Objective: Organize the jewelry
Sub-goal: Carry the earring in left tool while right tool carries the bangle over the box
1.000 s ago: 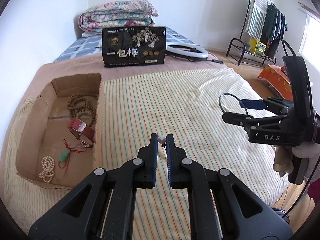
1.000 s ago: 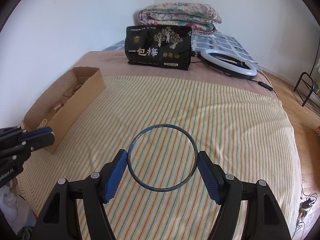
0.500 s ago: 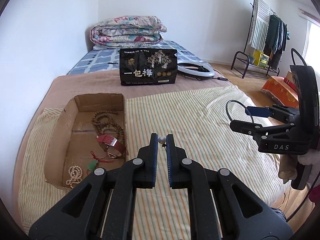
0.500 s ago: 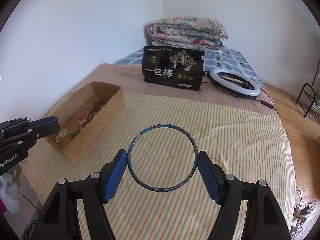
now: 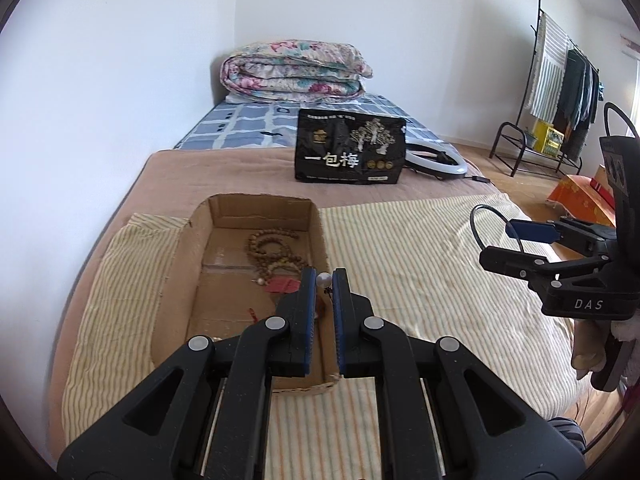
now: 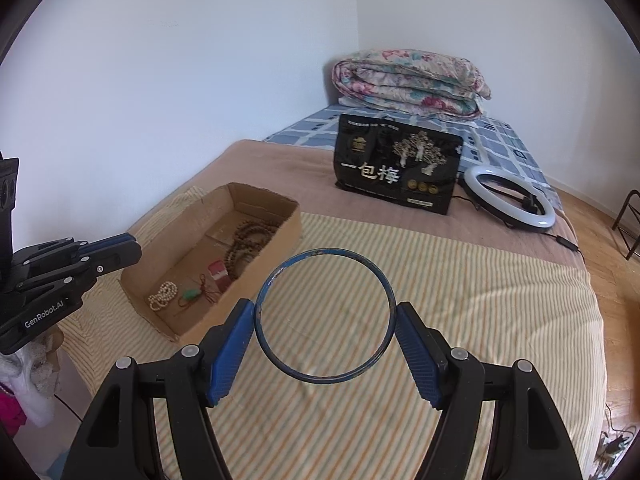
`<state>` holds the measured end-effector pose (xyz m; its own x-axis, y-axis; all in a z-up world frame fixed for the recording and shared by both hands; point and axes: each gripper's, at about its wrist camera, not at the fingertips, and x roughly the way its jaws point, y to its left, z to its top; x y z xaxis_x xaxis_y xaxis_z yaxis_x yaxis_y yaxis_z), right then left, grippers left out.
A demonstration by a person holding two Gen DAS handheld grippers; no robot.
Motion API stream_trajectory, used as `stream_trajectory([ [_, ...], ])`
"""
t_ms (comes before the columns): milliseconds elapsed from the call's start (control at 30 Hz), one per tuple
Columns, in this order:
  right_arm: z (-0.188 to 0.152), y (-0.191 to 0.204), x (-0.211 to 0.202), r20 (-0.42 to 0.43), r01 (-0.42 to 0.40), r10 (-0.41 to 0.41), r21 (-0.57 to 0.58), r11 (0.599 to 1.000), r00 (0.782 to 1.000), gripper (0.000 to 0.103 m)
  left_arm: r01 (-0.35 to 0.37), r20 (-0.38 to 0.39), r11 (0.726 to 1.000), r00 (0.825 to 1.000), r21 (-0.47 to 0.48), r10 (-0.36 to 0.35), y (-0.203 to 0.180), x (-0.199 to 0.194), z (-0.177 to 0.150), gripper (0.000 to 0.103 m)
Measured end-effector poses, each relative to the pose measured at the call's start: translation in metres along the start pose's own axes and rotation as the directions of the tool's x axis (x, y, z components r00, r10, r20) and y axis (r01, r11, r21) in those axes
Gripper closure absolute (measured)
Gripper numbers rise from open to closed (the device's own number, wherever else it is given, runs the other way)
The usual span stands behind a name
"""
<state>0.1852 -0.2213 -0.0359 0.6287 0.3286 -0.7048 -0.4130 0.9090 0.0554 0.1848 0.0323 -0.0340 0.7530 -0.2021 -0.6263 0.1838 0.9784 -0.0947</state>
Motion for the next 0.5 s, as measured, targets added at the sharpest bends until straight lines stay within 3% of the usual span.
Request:
stream_trajectory([
  [500, 0.027, 0.043, 0.042, -0.010, -0.079, 0.079, -0.025, 0.997, 0.997, 0.030, -0.075, -0.019, 0.995, 0.997, -0.072, 0.074, 0.059, 0.009, -0.006, 0.096],
])
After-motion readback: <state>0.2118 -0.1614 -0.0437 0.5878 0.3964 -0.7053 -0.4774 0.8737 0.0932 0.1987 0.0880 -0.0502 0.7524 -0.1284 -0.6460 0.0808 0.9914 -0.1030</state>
